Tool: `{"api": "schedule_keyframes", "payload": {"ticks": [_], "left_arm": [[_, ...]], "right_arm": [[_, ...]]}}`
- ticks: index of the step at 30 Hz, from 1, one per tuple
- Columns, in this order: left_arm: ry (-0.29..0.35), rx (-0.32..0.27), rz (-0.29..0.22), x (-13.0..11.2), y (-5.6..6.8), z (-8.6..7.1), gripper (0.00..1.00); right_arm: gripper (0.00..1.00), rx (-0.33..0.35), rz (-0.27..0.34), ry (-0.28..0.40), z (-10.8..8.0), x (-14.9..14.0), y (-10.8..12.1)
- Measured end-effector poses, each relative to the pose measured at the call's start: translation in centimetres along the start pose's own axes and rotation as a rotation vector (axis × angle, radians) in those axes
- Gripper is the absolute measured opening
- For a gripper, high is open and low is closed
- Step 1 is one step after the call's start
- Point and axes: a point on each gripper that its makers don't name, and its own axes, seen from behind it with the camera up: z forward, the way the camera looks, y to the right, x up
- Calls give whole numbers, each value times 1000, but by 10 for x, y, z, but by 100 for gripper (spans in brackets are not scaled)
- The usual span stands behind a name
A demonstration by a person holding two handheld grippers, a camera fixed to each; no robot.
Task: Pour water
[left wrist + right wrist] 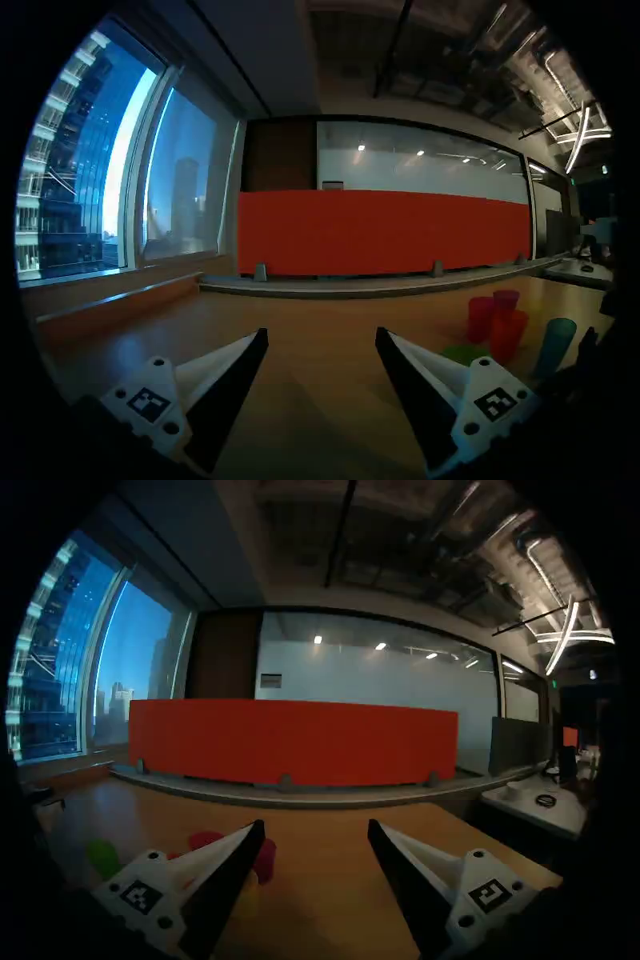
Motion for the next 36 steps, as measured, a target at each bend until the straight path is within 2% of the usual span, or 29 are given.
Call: {"api": "schedule_keyframes", "payload": {"ticks": [21, 36], "left_arm": [[-15, -7, 7, -4, 2, 2, 100], [-14, -7, 9, -4, 2, 2, 100]], "right_arm": [[100, 6, -2, 7, -3, 1, -3], [100, 29, -26, 73, -16, 16, 7]]}}
